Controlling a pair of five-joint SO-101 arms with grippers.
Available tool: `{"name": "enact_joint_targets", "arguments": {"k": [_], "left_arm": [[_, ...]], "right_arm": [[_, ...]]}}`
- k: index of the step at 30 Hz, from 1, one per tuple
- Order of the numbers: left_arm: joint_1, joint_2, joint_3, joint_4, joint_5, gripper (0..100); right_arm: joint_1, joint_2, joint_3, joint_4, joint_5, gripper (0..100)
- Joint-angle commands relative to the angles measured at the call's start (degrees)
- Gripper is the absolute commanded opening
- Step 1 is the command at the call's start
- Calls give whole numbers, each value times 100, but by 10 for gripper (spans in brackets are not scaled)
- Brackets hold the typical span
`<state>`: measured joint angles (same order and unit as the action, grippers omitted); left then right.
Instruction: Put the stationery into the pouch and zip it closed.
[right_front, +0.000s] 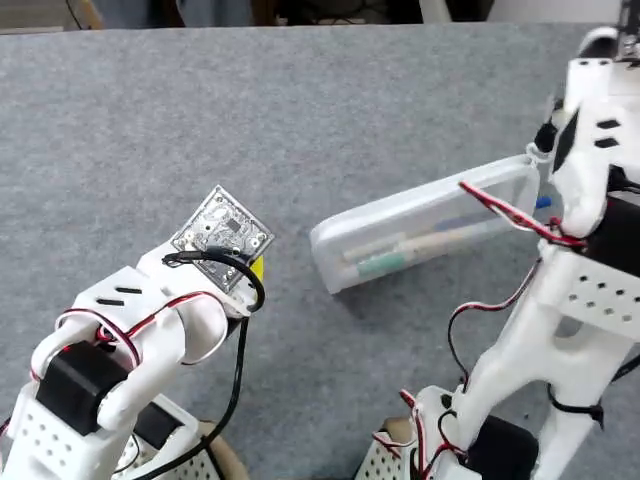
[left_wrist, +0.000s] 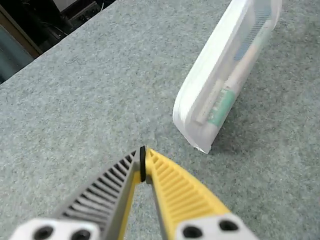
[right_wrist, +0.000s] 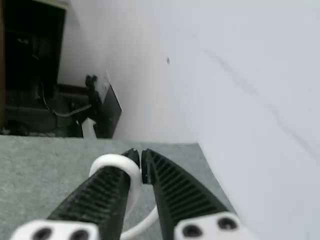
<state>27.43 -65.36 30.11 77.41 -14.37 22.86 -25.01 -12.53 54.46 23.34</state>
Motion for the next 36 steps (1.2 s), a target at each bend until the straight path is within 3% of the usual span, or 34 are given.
{"name": "enact_joint_targets", "arguments": {"k": [1, 8, 14, 24, 36], "left_arm": [[-75, -53, -233, -211, 70, 30], [-75, -53, -321, -229, 70, 30], [-338, -53, -303, -237, 70, 31], [-523, -53, -295, -202, 18, 316], [-532, -53, -347, -299, 18, 329]], "right_arm": [[-334, -154, -646, 158, 35, 12], [-949, -154, -1437, 545, 35, 12], [-1987, -154, -2413, 1266, 35, 12], [-3182, -154, -3064, 1996, 35, 12], [-4202, -136, -3002, 2031, -9, 12]]}}
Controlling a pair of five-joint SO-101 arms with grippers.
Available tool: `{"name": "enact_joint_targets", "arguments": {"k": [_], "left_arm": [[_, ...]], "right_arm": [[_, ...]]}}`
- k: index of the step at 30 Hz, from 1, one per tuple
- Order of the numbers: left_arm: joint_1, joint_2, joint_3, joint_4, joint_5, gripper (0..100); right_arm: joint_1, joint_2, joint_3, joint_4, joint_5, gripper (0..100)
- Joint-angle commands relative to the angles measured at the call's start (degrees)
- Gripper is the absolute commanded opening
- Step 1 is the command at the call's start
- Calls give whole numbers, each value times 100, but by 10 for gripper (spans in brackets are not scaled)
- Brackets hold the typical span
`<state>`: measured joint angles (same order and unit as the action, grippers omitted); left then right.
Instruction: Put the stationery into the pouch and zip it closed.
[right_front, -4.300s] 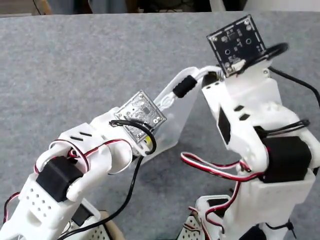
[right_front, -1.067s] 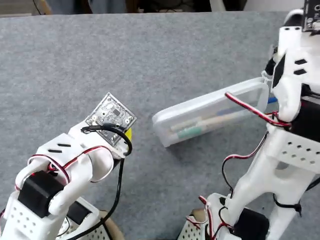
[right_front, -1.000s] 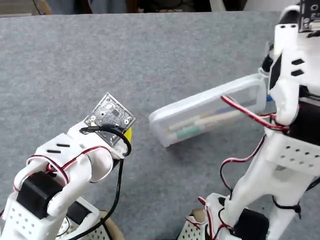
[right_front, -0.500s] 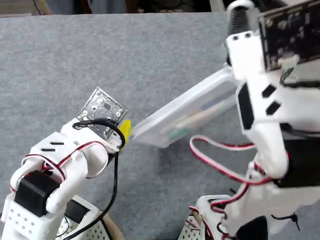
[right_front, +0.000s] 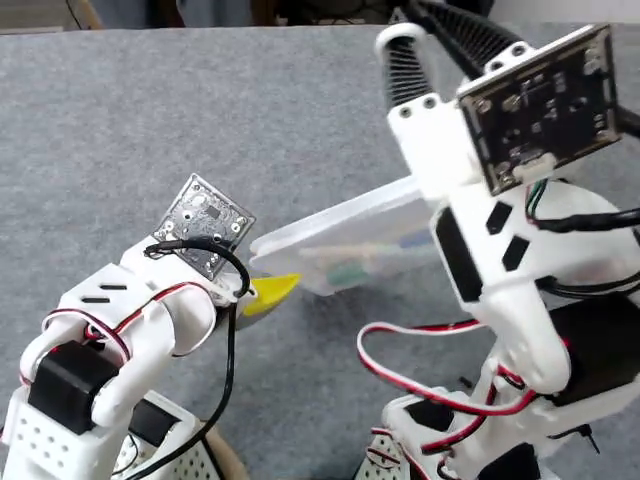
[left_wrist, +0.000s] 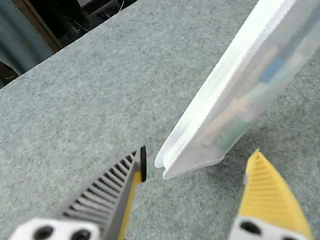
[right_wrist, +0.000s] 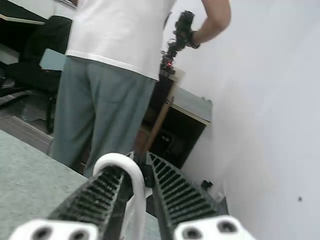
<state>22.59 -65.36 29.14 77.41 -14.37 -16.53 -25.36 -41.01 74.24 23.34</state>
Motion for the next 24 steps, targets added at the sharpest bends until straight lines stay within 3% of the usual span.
{"name": "enact_joint_targets", "arguments": {"k": [1, 11, 17, 20, 24], "left_arm": [[-48, -53, -242, -369, 18, 329], [75, -53, -259, -651, 0, 330], [576, -53, -268, -651, -624, 330], [576, -44, -286, -651, -695, 330], [576, -53, -268, -651, -695, 327]], "right_arm": [[-360, -101, -154, 114, -9, 12], [-897, 215, -198, 308, -9, 12], [-897, 497, -215, 176, 26, 12], [-853, 611, -215, 88, 26, 12], [-281, 822, -215, -158, 35, 12]]}}
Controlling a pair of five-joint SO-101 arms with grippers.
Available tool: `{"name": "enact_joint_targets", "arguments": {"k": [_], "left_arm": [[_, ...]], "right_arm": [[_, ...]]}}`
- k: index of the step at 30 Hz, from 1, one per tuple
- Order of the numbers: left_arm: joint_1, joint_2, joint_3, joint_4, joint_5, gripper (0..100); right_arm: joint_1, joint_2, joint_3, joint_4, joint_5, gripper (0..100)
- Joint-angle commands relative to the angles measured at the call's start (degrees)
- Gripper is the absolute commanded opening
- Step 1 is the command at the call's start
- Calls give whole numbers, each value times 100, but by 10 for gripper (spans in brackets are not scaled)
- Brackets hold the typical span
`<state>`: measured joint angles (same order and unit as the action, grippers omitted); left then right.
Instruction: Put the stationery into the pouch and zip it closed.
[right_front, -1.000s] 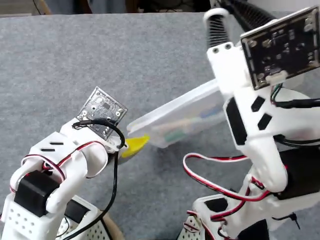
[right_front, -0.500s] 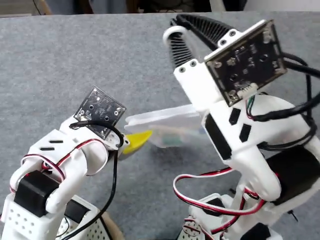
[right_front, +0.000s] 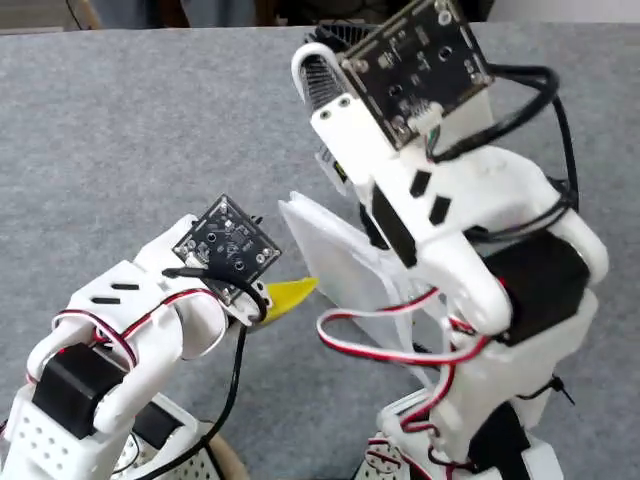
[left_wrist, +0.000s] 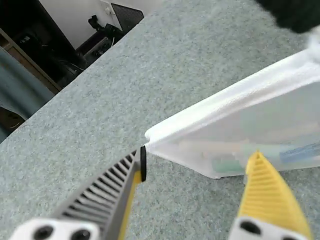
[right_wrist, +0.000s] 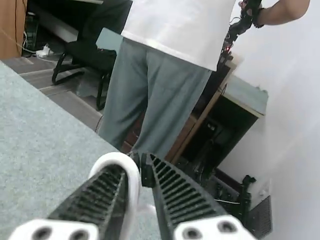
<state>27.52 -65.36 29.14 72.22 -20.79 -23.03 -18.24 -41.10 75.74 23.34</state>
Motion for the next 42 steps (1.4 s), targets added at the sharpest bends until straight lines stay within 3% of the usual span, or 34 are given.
{"name": "enact_joint_targets", "arguments": {"k": [1, 9, 19, 42], "left_arm": [[84, -53, -268, -132, -53, 327], [84, -53, -312, -132, -35, 326], [75, -18, -312, -132, -62, 326], [-22, -44, -268, -79, -62, 325]], "right_arm": [[536, 180, -207, -360, 35, 12], [1459, 708, -215, -782, 9, 12], [738, 875, -215, -1011, -18, 12], [756, 233, -611, -818, -18, 12]]}}
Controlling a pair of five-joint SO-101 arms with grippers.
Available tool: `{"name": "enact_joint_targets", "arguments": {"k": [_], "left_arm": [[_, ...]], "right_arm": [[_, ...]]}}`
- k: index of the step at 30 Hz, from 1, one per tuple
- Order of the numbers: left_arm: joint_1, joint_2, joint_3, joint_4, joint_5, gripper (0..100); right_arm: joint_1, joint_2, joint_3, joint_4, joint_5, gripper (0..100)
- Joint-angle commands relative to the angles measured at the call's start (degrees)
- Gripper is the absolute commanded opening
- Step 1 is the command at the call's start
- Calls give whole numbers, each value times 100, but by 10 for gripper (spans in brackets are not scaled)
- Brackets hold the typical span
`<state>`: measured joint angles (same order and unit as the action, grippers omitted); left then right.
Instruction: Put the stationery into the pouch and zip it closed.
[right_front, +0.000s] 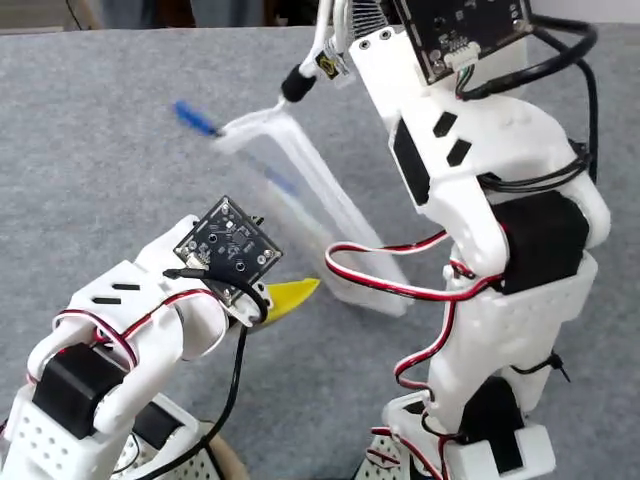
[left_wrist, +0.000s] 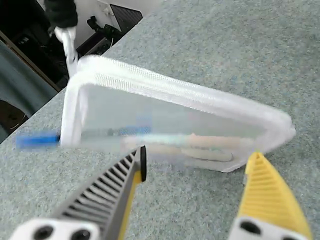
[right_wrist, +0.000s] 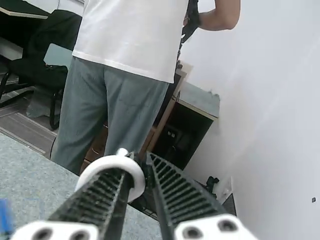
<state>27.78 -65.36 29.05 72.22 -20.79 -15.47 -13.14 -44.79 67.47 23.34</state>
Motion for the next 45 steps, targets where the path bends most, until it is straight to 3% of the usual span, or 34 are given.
{"name": "enact_joint_targets", "arguments": {"k": [1, 16, 29, 38, 45], "left_arm": [[-110, -44, -259, -79, -53, 325], [-760, 0, -312, -105, -18, 362], [-470, 18, -1015, -387, 246, 364], [-295, 176, -884, -905, -264, 368], [-215, 624, -884, -1055, -237, 369]], "right_arm": [[0, -321, -242, 18, -18, 12], [-26, -1051, -207, 527, 26, 12], [-229, -1077, -479, 1029, -9, 12], [-862, -1068, -1182, 1820, -18, 12], [-941, -1068, -1270, 1881, -229, 12]]}}
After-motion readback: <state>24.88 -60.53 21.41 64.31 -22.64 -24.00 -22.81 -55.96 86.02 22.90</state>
